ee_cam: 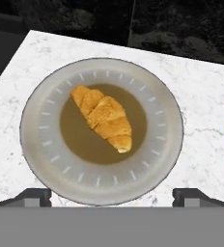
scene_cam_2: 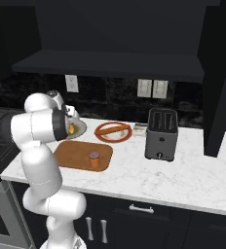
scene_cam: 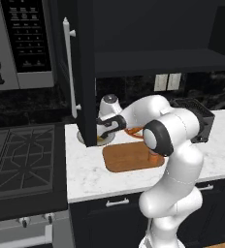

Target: From the different types of pastries on the counter, select a croissant and place it on the cutting board. Then retrieve a jar of jam from the cabinet and place it alongside the croissant on the cutting board.

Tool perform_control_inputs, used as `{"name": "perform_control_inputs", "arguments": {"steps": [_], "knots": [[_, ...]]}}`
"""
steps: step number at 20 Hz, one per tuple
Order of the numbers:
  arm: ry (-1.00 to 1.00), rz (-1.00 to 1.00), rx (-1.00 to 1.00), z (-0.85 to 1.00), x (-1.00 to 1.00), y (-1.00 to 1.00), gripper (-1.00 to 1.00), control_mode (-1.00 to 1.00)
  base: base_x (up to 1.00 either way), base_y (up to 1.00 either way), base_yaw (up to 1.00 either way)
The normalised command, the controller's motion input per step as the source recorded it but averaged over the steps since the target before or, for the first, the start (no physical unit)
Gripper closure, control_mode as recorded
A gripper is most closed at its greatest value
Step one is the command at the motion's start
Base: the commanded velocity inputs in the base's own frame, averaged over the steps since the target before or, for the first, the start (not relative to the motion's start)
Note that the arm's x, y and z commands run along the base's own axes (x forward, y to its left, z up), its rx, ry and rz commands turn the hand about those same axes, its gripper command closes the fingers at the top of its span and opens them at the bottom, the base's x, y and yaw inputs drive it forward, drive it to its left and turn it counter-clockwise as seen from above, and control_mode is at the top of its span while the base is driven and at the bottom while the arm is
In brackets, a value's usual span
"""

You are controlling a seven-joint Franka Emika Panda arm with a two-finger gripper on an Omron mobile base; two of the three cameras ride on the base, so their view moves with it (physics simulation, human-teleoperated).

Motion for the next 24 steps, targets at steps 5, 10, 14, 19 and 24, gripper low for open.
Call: {"name": "perform_control_inputs", "arguments": {"steps": [5, 10, 14, 19, 24], "knots": [[0.00, 0.00, -0.10, -0.36, 0.04, 0.03, -1.00, -1.00, 0.00, 0.00, 0.00], [-0.03, 0.01, -0.04, -0.18, 0.25, -0.01, -1.00, -1.00, 0.00, 0.00, 0.00], [-0.07, 0.00, 0.03, 0.00, 0.99, 0.05, -1.00, -1.00, 0.00, 0.00, 0.00], [0.00, 0.00, 0.01, 0.00, 0.05, 0.02, -1.00, -1.00, 0.00, 0.00, 0.00], [0.02, 0.00, -0.03, -0.19, 0.00, 0.14, -1.00, -1.00, 0.00, 0.00, 0.00]]}}
